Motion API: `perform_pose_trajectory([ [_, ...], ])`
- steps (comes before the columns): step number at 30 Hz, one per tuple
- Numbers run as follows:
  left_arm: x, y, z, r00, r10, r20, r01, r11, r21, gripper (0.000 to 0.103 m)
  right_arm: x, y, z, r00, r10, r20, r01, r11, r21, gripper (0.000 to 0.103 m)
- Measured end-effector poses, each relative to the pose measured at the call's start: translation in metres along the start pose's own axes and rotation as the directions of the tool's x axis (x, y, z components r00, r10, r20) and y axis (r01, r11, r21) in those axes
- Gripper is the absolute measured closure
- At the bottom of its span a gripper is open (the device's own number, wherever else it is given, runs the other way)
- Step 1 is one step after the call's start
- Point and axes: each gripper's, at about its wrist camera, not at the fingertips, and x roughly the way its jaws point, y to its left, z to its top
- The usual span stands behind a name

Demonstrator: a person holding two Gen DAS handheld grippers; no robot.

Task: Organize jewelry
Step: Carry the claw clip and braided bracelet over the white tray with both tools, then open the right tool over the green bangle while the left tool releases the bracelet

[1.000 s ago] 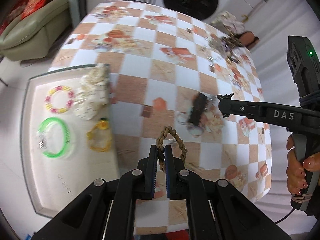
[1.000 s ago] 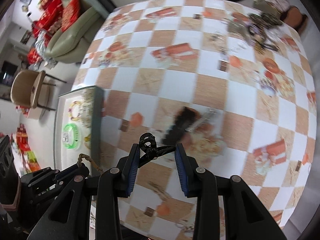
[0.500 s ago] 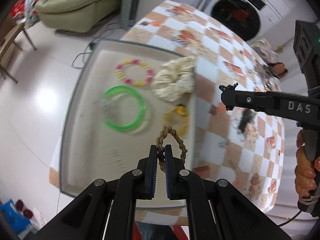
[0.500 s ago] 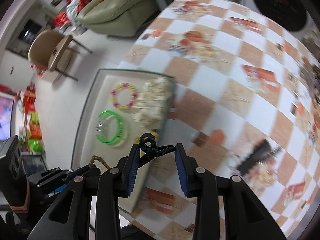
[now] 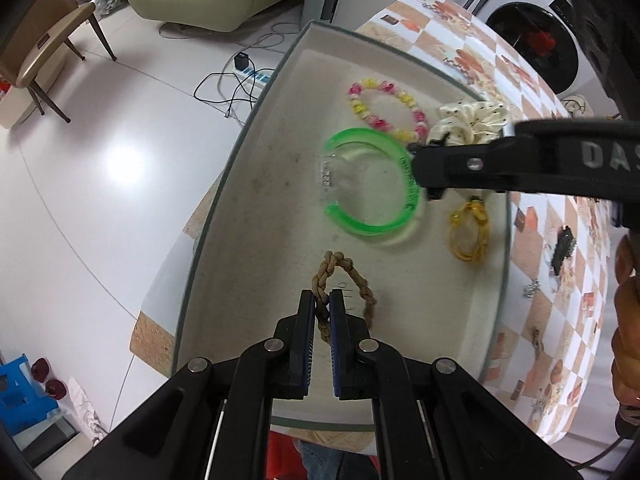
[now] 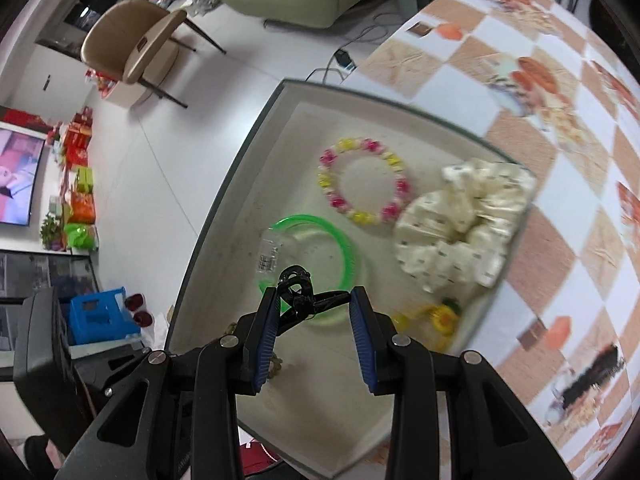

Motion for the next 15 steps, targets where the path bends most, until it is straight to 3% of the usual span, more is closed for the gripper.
perform_pose_trajectory([
  [9, 0.012, -0.003, 0.004, 0.999, 0.032, -0.004, -0.032, 0.999, 0.018, 0.091, 0.035, 0.005, 0.017, 0.998, -0.032, -0.048, 0.032, 0.999, -0.003, 0.064],
  [13, 0.018, -0.006, 0.004, 0.998, 0.059, -0.017, -0.058, 0.998, 0.019, 0.091, 0.038, 0.008, 0.024, 0.992, -0.119, -0.051, 0.117, 0.992, -0.040, 0.064],
  [15, 0.020, -0.008, 0.003, 0.997, 0.076, -0.019, -0.076, 0.997, 0.020, 0.091, 0.038, 0.006, 0.026, 0.993, -0.110, -0.051, 0.109, 0.994, -0.026, 0.064],
])
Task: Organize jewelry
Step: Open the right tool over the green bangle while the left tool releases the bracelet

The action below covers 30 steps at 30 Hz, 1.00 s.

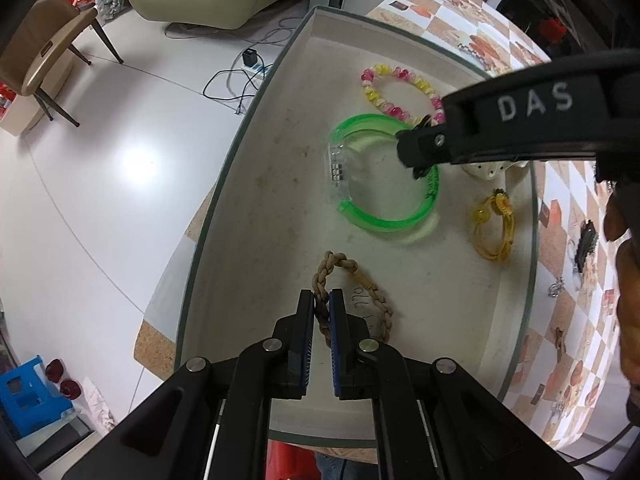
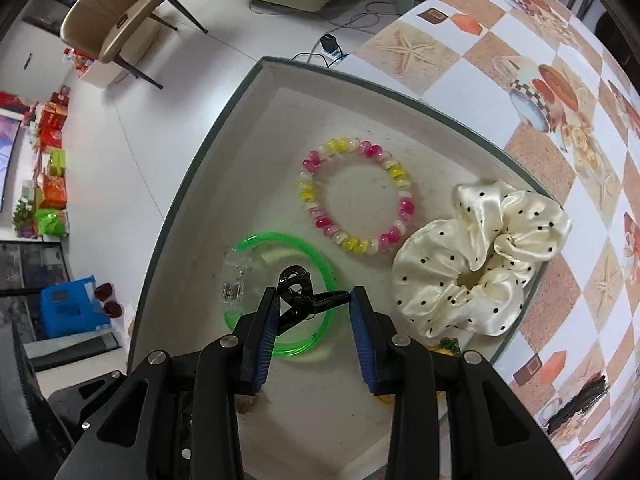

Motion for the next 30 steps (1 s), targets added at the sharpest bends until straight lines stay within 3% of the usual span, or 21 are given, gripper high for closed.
perform_pose_trajectory([
  [17, -0.001, -0.011, -0.006, 0.998, 0.064, -0.015, -0.064, 0.998, 0.017, 0.091, 0.005, 0.031, 0.008, 1.000, 0.016, -0.013, -0.017, 0.997, -0.072, 0.063],
  [19, -0.001, -0.011, -0.006, 0.998, 0.064, -0.015, -0.064, 0.998, 0.019, 0.091, 0.007, 0.028, 0.009, 1.000, 0.017, -0.024, -0.019, 0.997, -0.076, 0.050],
  [21, -0.001, -0.012, -0.006, 0.998, 0.065, -0.014, -0.064, 0.998, 0.020, 0.091, 0.006, 0.025, 0.007, 1.000, 0.020, -0.023, -0.022, 0.997, -0.071, 0.044],
  [30, -0.006, -0.010, -0.004, 0.999, 0.043, -0.013, -0.043, 0.999, 0.017, 0.089, -0.023, -0.005, -0.002, 0.998, 0.059, 0.038, -0.059, 0.998, 0.009, 0.044],
])
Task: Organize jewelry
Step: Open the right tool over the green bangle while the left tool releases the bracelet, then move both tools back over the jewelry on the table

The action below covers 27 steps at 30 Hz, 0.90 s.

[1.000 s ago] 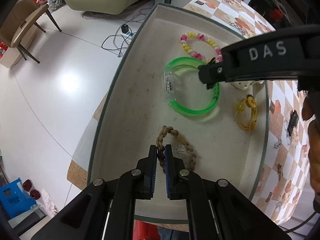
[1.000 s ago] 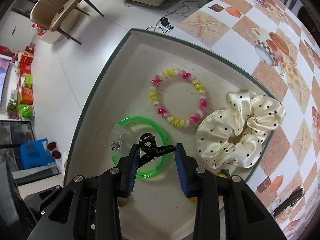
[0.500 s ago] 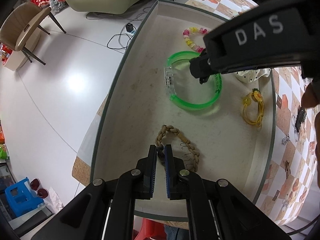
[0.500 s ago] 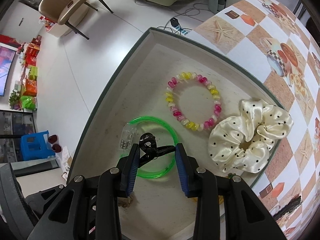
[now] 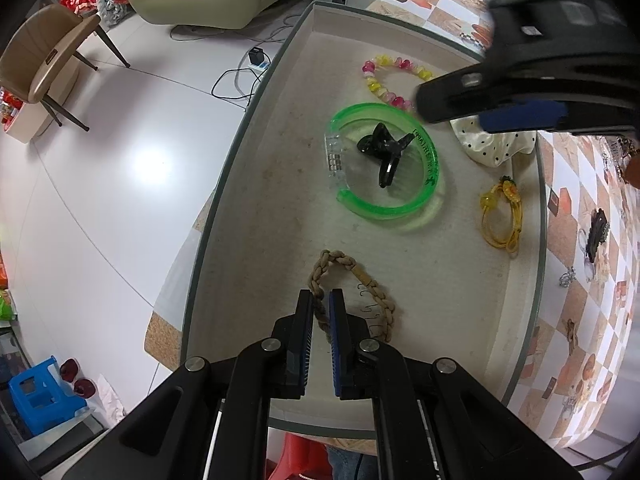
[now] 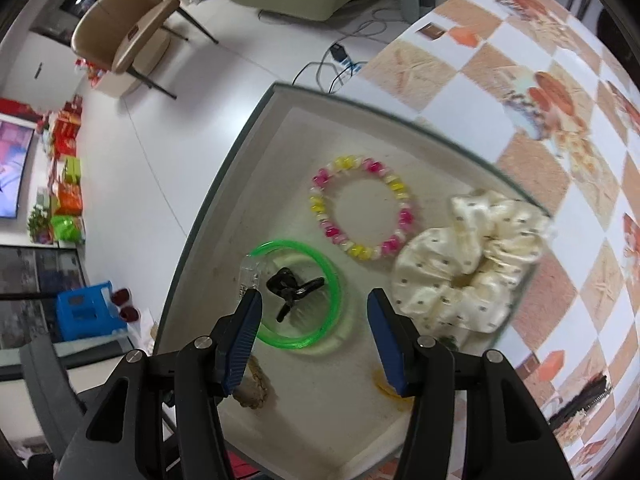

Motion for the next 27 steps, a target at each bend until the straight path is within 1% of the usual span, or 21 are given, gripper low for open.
perform_pose_trajectory([
  [1, -0.001, 0.001, 0.000, 1.000, -0.001, 0.000, 0.001, 1.000, 0.000, 0.058, -0.007, -0.005, -0.003, 1.000, 0.005, 0.013, -0.005, 1.000, 0.011, 0.044],
  [2, -0.001, 0.001, 0.001, 1.000, 0.002, 0.002, -0.002, 1.000, -0.003, 0.000, -0.011, -0.008, -0.006, 1.000, 0.006, 0.020, -0.006, 1.000, 0.019, 0.044],
  [4, -0.010, 0.002, 0.000, 0.998, 0.045, 0.051, -0.045, 0.999, -0.011, 0.000, -0.021, -0.016, -0.012, 0.999, 0.009, 0.035, -0.010, 0.999, 0.037, 0.044],
  [8, -0.011, -0.001, 0.003, 0.998, 0.045, 0.038, -0.045, 0.999, 0.005, 0.000, -0.037, -0.035, -0.028, 0.998, 0.010, 0.059, -0.015, 0.997, 0.077, 0.044],
  [11, -0.017, -0.007, 0.002, 0.997, 0.054, 0.047, -0.056, 0.998, 0.030, 0.000, -0.049, -0.051, -0.045, 0.997, 0.002, 0.071, -0.010, 0.994, 0.112, 0.044],
  [12, -0.019, -0.010, 0.002, 0.997, 0.056, 0.050, -0.058, 0.998, 0.038, 0.000, -0.053, -0.057, -0.051, 0.997, -0.002, 0.076, -0.007, 0.992, 0.128, 0.042],
  [16, -0.029, -0.024, 0.002, 0.997, 0.054, 0.054, -0.058, 0.996, 0.074, 0.000, -0.066, -0.076, -0.075, 0.996, 0.003, 0.086, -0.020, 0.982, 0.190, 0.025],
  [20, -0.034, -0.040, 0.004, 0.997, 0.058, 0.055, -0.064, 0.990, 0.123, 0.000, -0.080, -0.102, -0.102, 0.995, 0.002, 0.096, -0.027, 0.963, 0.268, 0.019],
  [22, -0.037, -0.054, 0.003, 0.997, 0.058, 0.059, -0.067, 0.984, 0.164, 0.000, -0.085, -0.114, -0.116, 0.995, 0.002, 0.100, -0.033, 0.949, 0.312, 0.015],
  [27, -0.043, -0.090, 0.006, 0.997, 0.043, 0.061, -0.056, 0.970, 0.237, 0.000, -0.096, -0.152, -0.151, 0.994, -0.020, 0.106, -0.026, 0.909, 0.416, 0.015],
])
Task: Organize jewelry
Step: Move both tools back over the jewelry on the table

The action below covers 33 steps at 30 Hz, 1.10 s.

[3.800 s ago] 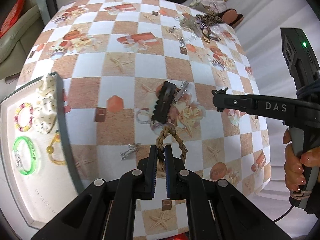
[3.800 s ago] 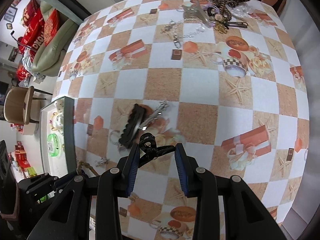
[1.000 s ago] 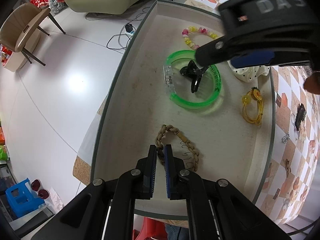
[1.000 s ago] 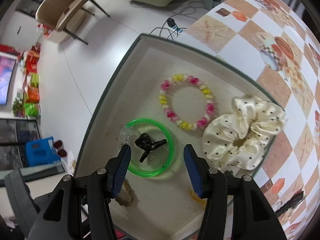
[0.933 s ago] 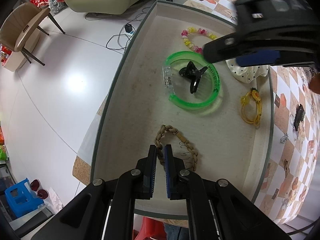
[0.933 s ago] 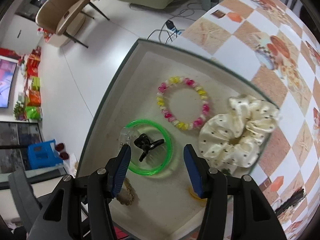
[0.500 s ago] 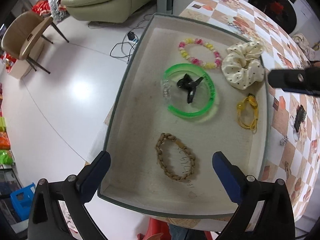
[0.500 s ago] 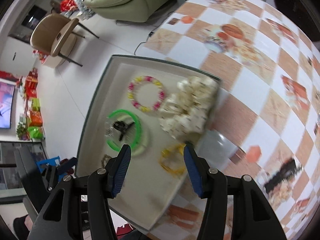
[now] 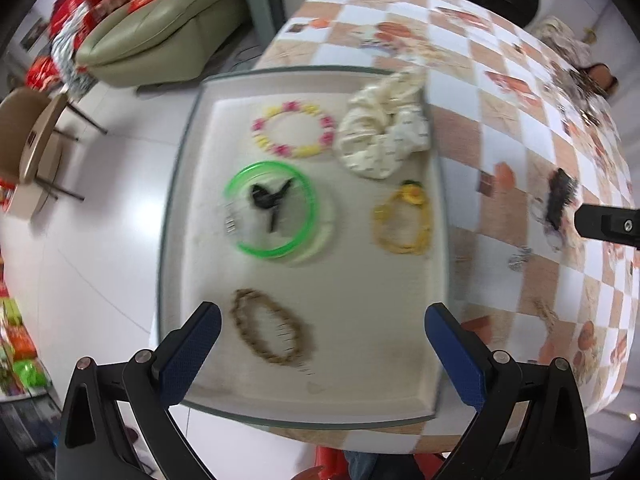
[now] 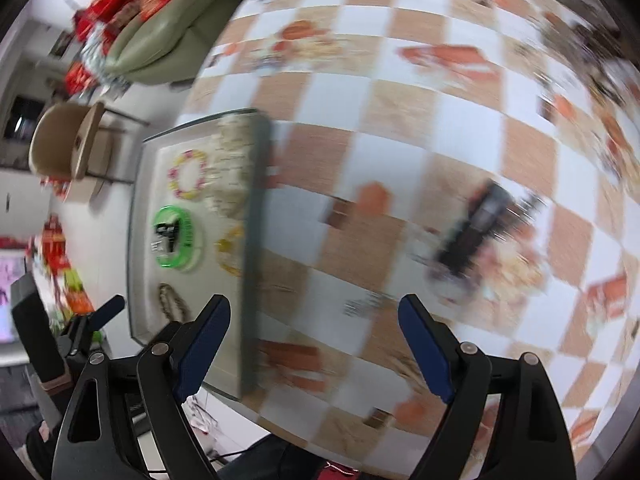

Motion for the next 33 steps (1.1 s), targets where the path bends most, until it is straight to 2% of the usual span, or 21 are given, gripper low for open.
perform_pose_trajectory([
  [7, -0.010, -0.050, 0.016, 0.999, -0.033, 0.018, 0.031, 0.994, 0.106, 0.000, -0.018, -0.068, -0.022, 0.999, -0.031, 0.017, 0.028, 0.988, 0.154, 0.015],
  [13, -0.012, -0.086, 0.022, 0.998, -0.068, 0.009, 0.065, 0.985, 0.161, 0.000, -0.027, -0.121, -0.035, 0.999, -0.041, 0.021, 0.033, 0.956, 0.292, 0.015],
  [17, -0.009, -0.106, 0.022, 0.997, -0.076, -0.003, 0.076, 0.978, 0.193, 0.000, -0.029, -0.144, -0.036, 0.998, -0.051, 0.025, 0.040, 0.938, 0.345, 0.015],
  [29, 0.013, -0.144, 0.025, 0.996, -0.079, -0.039, 0.086, 0.967, 0.238, 0.000, -0.017, -0.168, -0.006, 0.997, -0.063, 0.043, 0.041, 0.920, 0.389, 0.016],
  [33, 0.023, -0.151, 0.025, 0.996, -0.071, -0.050, 0.081, 0.967, 0.242, 0.000, -0.008, -0.165, 0.009, 0.997, -0.057, 0.047, 0.035, 0.927, 0.375, 0.031],
])
